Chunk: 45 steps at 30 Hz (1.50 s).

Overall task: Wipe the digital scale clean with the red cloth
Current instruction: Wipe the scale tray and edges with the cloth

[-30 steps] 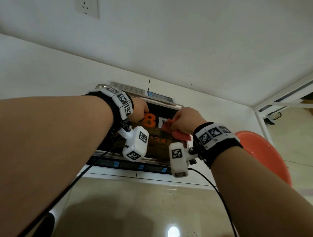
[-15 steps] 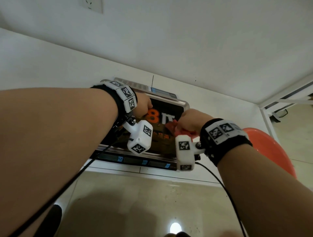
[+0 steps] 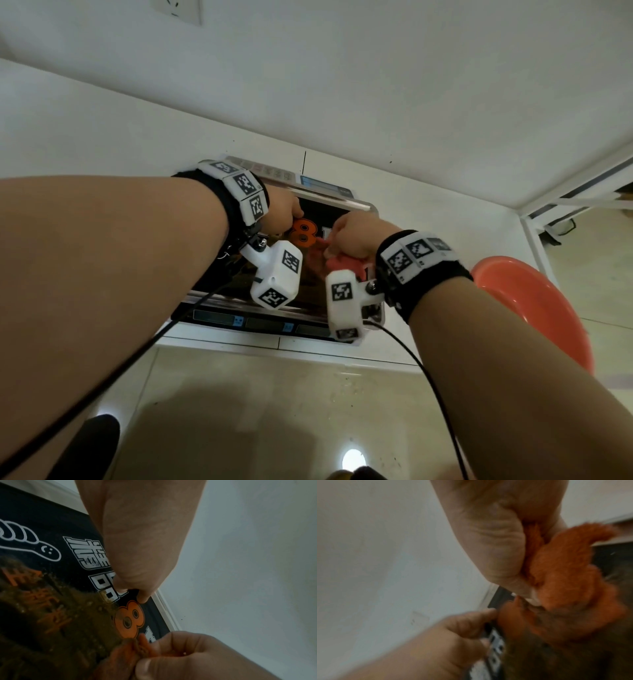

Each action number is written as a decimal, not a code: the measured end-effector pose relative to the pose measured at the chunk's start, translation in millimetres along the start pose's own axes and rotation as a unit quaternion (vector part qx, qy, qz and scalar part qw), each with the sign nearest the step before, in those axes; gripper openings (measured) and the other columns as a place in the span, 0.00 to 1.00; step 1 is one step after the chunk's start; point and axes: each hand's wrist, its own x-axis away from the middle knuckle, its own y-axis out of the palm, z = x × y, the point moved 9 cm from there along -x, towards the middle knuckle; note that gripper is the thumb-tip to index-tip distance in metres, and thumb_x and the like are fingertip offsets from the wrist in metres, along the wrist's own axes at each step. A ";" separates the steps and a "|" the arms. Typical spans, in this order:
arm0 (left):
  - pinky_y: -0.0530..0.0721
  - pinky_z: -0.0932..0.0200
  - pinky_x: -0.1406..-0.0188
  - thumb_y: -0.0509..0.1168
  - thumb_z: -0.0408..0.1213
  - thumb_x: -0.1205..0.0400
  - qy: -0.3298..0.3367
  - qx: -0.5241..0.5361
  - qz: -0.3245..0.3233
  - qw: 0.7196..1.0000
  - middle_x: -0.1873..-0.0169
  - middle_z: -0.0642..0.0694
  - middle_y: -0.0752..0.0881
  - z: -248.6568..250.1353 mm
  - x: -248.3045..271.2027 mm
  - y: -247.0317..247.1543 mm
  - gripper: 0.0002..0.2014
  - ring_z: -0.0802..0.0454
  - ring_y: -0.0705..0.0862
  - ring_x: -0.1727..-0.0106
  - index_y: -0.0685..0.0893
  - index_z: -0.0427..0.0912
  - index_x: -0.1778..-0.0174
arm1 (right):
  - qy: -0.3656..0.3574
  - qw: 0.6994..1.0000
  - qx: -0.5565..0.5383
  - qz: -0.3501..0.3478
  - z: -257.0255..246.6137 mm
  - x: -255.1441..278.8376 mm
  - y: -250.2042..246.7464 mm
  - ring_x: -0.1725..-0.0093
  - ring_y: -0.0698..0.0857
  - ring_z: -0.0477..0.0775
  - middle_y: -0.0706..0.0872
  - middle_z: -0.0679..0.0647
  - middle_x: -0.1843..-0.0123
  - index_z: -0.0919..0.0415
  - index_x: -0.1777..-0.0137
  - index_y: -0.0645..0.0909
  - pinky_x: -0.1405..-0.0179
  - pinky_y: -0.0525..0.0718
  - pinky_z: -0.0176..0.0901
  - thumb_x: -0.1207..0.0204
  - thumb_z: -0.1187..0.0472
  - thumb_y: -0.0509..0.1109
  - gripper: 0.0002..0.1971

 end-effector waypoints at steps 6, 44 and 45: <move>0.68 0.57 0.25 0.50 0.27 0.14 0.001 0.027 -0.011 1.000 0.17 0.44 0.58 -4.9 -1.8 2.5 0.27 0.44 0.64 0.19 0.59 0.44 0.17 | 0.037 0.982 -0.183 0.035 23.9 0.0 -47.2 0.53 0.90 0.61 0.91 0.62 0.51 0.62 0.51 0.88 0.45 0.91 0.56 0.29 0.65 0.79 0.08; 0.70 0.57 0.26 0.54 0.26 0.18 -0.072 0.123 0.108 0.984 0.21 0.46 0.69 -77.2 42.6 -23.7 0.27 0.45 0.71 0.23 0.72 0.49 0.23 | 0.015 0.988 -0.038 0.147 -1.8 -13.0 -32.4 0.53 0.91 0.58 0.92 0.56 0.56 0.59 0.54 0.90 0.49 0.91 0.51 0.22 0.53 0.73 0.10; 0.70 0.58 0.26 0.55 0.26 0.18 -0.073 0.120 0.107 0.984 0.21 0.46 0.70 -79.2 43.2 -23.2 0.27 0.45 0.71 0.23 0.73 0.49 0.23 | 0.023 0.990 -0.023 0.140 -4.2 -14.6 -26.6 0.52 0.90 0.58 0.91 0.56 0.55 0.59 0.52 0.89 0.48 0.90 0.52 0.22 0.52 0.72 0.11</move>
